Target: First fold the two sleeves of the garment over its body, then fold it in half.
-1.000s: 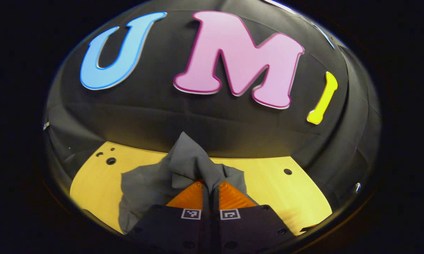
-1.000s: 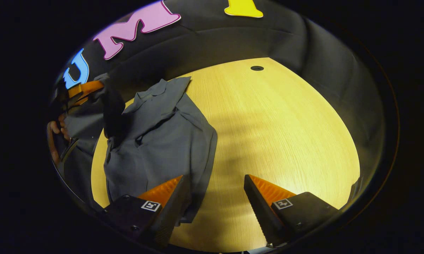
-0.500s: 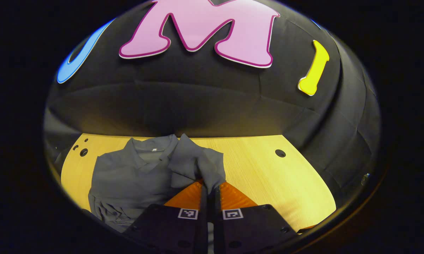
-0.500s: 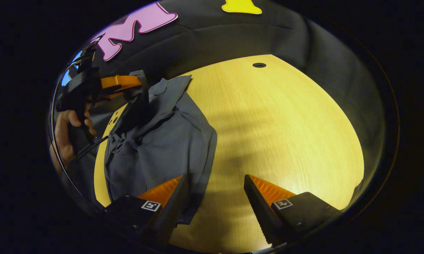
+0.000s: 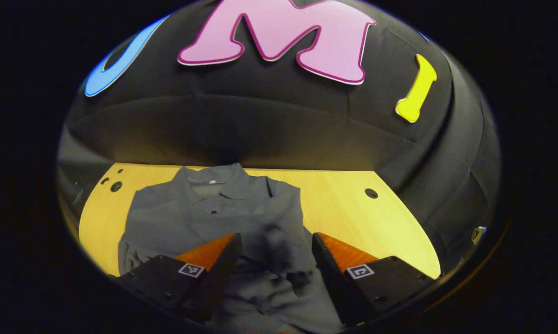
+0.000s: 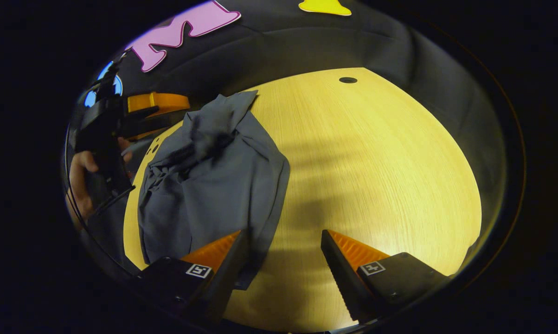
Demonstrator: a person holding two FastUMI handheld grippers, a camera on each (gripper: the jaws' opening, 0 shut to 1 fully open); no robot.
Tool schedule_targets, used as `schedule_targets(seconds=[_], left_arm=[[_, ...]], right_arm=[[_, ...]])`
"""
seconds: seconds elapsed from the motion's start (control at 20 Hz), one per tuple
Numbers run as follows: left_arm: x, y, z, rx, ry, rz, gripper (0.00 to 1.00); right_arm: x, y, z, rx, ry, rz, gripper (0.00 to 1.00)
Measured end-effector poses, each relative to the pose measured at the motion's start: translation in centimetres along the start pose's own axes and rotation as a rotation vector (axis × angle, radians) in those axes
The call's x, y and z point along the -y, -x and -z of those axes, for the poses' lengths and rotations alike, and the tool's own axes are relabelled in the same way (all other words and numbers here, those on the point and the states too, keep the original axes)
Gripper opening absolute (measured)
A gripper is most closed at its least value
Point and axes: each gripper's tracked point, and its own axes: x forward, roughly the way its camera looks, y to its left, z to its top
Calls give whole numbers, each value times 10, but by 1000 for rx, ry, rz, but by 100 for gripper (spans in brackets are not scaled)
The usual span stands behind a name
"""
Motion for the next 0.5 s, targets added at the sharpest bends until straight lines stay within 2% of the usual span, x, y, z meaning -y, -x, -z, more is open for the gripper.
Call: schedule_targets(seconds=[0.25, 0.35, 0.5], left_arm=[[-38, 64, 38, -6, -69, -57, 96], [-65, 97, 73, -35, -97, -101, 96], [-97, 146, 139, -119, -56, -177, 96]], right_arm=[[-15, 1, 6, -7, 25, -27, 99], [-23, 1, 9, -8, 39, -43, 99], [-38, 1, 19, -31, 54, -71, 99]])
